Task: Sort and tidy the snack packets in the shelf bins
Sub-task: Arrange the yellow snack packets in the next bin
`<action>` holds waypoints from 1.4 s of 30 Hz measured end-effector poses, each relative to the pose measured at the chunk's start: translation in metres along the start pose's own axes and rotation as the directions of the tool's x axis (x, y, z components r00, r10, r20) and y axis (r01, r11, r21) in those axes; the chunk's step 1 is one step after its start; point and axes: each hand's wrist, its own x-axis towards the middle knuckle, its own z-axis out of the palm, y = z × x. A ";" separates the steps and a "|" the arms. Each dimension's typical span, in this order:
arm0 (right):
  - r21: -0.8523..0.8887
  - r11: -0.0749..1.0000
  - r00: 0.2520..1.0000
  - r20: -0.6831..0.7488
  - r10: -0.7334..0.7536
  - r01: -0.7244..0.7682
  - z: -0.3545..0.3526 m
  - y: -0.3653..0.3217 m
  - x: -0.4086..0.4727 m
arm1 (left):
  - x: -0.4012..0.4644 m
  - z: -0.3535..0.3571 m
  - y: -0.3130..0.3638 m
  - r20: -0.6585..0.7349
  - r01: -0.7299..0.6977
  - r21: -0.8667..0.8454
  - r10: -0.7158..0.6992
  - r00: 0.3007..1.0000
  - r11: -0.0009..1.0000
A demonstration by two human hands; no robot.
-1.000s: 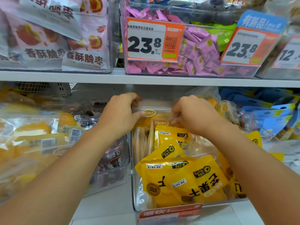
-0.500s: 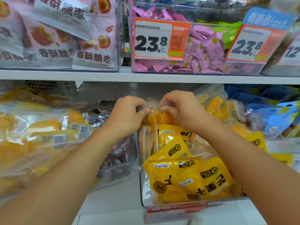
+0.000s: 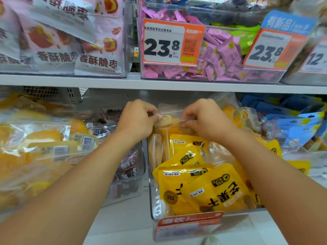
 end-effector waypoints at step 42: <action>0.014 0.992 0.988 0.094 0.122 -0.123 -0.037 -0.038 -0.021 | -0.014 -0.020 0.008 0.034 -0.036 -0.147 0.041 0.999 0.989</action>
